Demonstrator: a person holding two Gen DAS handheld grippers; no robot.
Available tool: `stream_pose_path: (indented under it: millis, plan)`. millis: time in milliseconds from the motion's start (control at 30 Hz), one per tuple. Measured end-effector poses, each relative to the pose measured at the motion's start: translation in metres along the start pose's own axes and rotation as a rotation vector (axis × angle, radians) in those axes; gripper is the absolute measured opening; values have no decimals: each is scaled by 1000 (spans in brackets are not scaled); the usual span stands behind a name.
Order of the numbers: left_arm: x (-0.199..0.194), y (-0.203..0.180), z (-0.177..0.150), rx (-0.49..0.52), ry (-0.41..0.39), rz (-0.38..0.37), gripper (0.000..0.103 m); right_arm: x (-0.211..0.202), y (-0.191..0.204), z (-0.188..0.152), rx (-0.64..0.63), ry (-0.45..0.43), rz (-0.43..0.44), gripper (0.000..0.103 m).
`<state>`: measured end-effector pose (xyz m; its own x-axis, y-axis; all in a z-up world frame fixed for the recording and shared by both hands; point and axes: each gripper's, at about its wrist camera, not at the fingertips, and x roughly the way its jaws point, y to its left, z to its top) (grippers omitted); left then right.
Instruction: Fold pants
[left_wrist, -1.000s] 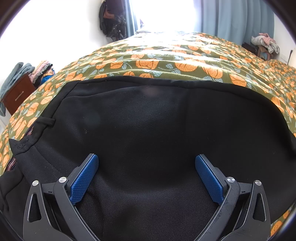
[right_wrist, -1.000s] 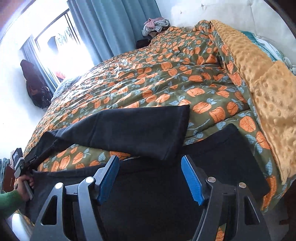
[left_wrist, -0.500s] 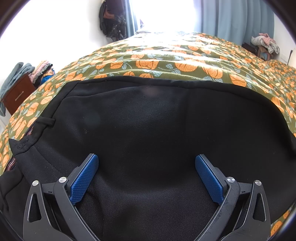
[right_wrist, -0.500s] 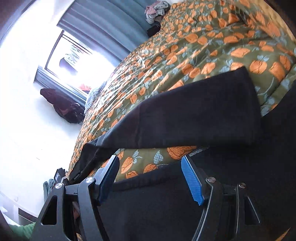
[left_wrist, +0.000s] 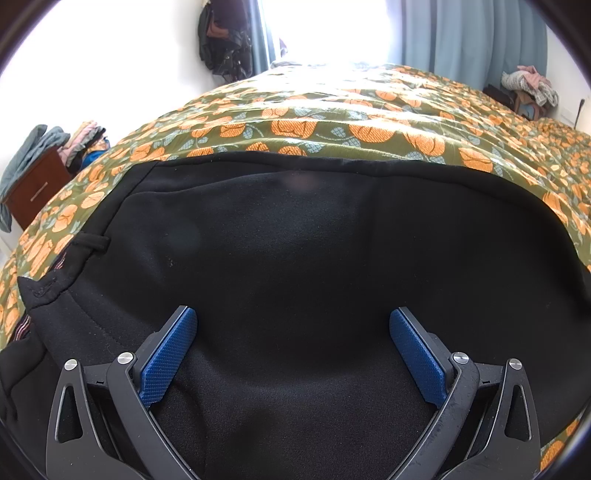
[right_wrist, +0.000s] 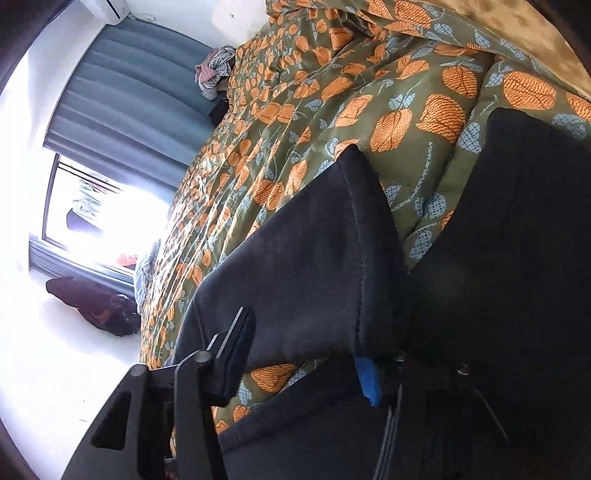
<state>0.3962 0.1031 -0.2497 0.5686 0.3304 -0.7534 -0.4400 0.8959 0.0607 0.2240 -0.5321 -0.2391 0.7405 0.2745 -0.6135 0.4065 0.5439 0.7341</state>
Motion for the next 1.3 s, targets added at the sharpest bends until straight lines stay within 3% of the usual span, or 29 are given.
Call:
stream_pose_path:
  millis: [67, 233, 867, 1300]
  plan:
    - [0, 0, 0, 0, 0, 0, 103, -2, -4, 2, 10, -4, -9, 21]
    - [0, 0, 0, 0, -1, 0, 102, -2, -7, 3, -29, 3, -1, 9]
    - [0, 0, 0, 0, -1, 0, 103, -33, 56, 13, -265, -42, 66, 8]
    - [0, 0, -1, 0, -1, 0, 102, -38, 60, 9, -295, -26, 74, 8]
